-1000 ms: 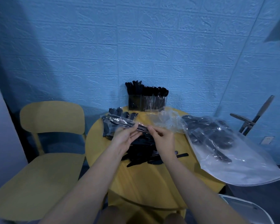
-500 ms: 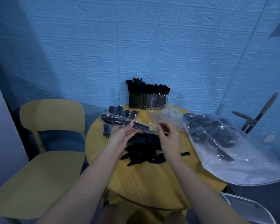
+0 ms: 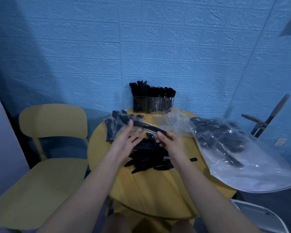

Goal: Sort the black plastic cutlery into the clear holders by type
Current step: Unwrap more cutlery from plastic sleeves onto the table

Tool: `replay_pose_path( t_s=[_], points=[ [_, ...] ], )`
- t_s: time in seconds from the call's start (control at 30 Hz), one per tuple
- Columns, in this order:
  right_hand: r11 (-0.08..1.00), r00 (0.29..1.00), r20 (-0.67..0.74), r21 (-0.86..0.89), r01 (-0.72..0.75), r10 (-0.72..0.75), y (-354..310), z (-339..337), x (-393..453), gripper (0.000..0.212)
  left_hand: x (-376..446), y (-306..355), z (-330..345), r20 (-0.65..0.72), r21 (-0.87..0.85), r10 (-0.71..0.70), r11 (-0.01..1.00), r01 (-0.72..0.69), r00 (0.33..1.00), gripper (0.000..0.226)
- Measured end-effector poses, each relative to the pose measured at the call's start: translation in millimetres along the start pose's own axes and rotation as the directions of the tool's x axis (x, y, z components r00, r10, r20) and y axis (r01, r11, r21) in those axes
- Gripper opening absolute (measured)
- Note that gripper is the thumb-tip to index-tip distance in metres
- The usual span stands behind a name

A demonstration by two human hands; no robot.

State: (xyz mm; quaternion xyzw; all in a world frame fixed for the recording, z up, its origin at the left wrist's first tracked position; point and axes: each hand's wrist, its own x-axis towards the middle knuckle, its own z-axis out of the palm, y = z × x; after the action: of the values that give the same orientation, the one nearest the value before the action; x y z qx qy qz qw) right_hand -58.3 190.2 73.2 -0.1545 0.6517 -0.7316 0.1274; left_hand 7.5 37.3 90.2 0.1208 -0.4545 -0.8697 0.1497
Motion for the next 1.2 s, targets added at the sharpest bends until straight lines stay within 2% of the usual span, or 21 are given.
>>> replay_pose_path(
  t_s=[0.07, 0.17, 0.27, 0.33, 0.43, 0.53, 0.63, 0.7, 0.9, 0.97, 1.07, 1.2],
  points=[
    [0.999, 0.999, 0.018, 0.007, -0.042, 0.042, 3, -7, 2, 0.009, 0, 6, -11, -0.087, -0.052, 0.042, 0.998, -0.046, 0.995, 0.02],
    [0.996, 0.994, 0.07, 0.01, -0.085, 0.084, 7, -14, 3, 0.007, 3, 13, -24, -0.177, 0.16, 0.131, 0.982, -0.102, 0.975, 0.02],
    [0.992, 0.995, 0.006, 0.076, -0.104, 0.103, 7, -14, 3, 0.023, 6, 16, -30, -0.193, 0.307, 0.165, 0.946, -0.1, 0.967, 0.023],
    [0.994, 0.996, -0.048, 0.082, -0.073, 0.077, 6, -15, 3, 0.026, 6, 17, -33, -0.203, 0.339, 0.161, 0.937, -0.085, 0.966, 0.025],
    [0.999, 0.997, -0.073, -0.042, -0.005, 0.002, 6, -15, 2, 0.014, 9, 16, -36, -0.231, 0.356, 0.135, 0.933, -0.045, 0.963, 0.029],
    [0.996, 0.996, -0.082, -0.085, 0.023, -0.03, 8, -17, 2, 0.005, 6, 13, -35, -0.26, 0.342, 0.127, 0.939, -0.032, 0.957, 0.019],
    [0.999, 0.998, -0.053, -0.025, 0.028, -0.029, 6, -17, -1, 0.015, 3, 11, -33, -0.314, 0.352, 0.196, 0.933, -0.078, 0.929, 0.011],
    [0.999, 0.999, -0.039, 0.006, 0.033, -0.032, 4, -15, -3, 0.02, 0, 10, -30, -0.314, 0.411, 0.251, 0.905, -0.107, 0.916, 0.007],
    [0.997, 0.996, -0.057, 0.039, 0.072, -0.07, -2, -17, -6, 0.015, -3, 12, -25, -0.248, 0.551, 0.355, 0.817, -0.17, 0.901, 0.007],
    [0.996, 0.998, -0.035, 0.058, 0.062, -0.061, -2, -18, -7, 0.01, -3, 13, -27, -0.216, 0.564, 0.339, 0.809, -0.166, 0.916, 0.004],
    [0.99, 1.0, -0.018, 0.138, -0.011, 0.014, -5, -21, -7, 0.02, -3, 15, -30, -0.161, 0.575, 0.286, 0.805, -0.146, 0.945, 0.005],
    [0.993, 0.999, -0.011, 0.109, -0.041, 0.042, -8, -27, -6, 0.025, -5, 15, -31, -0.109, 0.598, 0.284, 0.784, -0.166, 0.953, 0.004]
  ],
)
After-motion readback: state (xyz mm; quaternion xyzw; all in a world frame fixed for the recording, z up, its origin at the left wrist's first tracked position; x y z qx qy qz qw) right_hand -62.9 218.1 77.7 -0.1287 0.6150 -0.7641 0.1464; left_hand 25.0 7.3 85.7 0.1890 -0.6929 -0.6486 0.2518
